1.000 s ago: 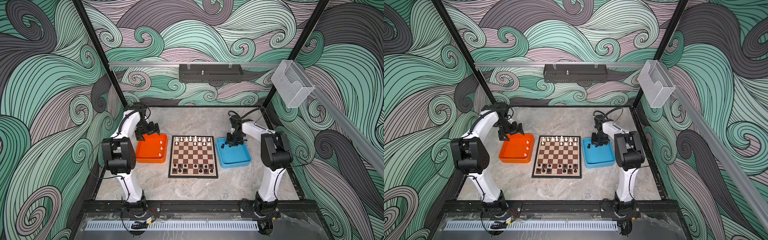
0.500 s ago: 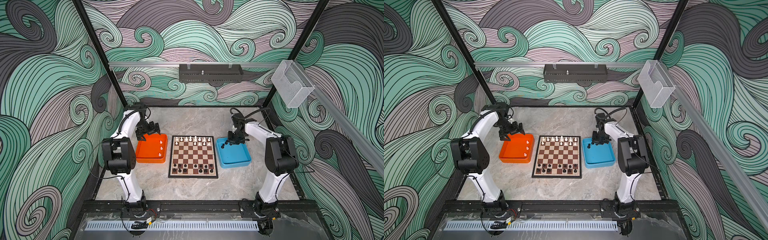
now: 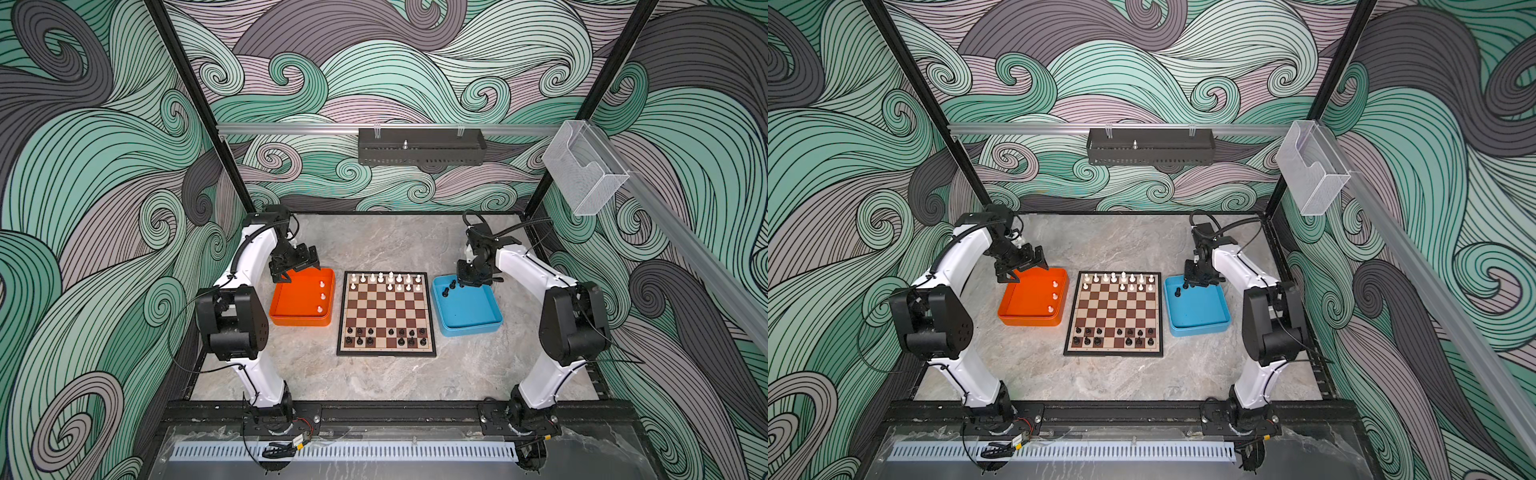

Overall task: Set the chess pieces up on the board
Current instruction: 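Lift the black pawn and carry it over the board's near rows with the right gripper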

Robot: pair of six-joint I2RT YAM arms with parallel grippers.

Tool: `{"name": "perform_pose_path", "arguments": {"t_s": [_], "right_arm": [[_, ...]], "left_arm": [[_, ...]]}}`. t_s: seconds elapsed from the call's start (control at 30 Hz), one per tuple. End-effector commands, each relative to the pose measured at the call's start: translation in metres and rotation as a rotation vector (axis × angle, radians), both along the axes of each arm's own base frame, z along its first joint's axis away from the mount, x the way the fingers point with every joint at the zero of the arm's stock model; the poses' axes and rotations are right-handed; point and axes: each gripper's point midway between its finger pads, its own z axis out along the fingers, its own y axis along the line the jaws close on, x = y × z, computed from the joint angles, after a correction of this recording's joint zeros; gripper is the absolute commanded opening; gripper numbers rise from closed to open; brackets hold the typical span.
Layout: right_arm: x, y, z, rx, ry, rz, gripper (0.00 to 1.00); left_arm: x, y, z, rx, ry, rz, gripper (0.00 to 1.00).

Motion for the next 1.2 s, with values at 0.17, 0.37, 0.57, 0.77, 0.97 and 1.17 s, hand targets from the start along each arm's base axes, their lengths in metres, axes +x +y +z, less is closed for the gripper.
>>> {"name": "perform_pose_path", "arguments": {"t_s": [0.17, 0.37, 0.57, 0.77, 0.97, 1.17], "right_arm": [[-0.032, 0.045, 0.042, 0.020, -0.066, 0.166, 0.12], [-0.058, 0.091, 0.064, 0.047, -0.114, 0.291, 0.13], [-0.080, 0.139, 0.068, 0.059, -0.141, 0.395, 0.14], [-0.091, 0.186, 0.061, 0.044, -0.145, 0.497, 0.14], [-0.100, 0.224, 0.047, 0.048, -0.116, 0.567, 0.14], [-0.112, 0.248, 0.021, 0.024, -0.066, 0.626, 0.13]], "left_arm": [[0.001, 0.004, 0.004, 0.009, -0.056, 0.004, 0.98], [0.037, 0.008, 0.004, 0.019, -0.137, 0.026, 0.98], [0.086, 0.001, 0.025, -0.019, -0.293, 0.060, 0.99], [0.094, 0.009, 0.003, 0.026, -0.239, 0.024, 0.98], [0.085, 0.013, -0.015, 0.044, -0.211, 0.025, 0.99], [0.084, 0.024, -0.017, 0.044, -0.203, 0.052, 0.98]]}}
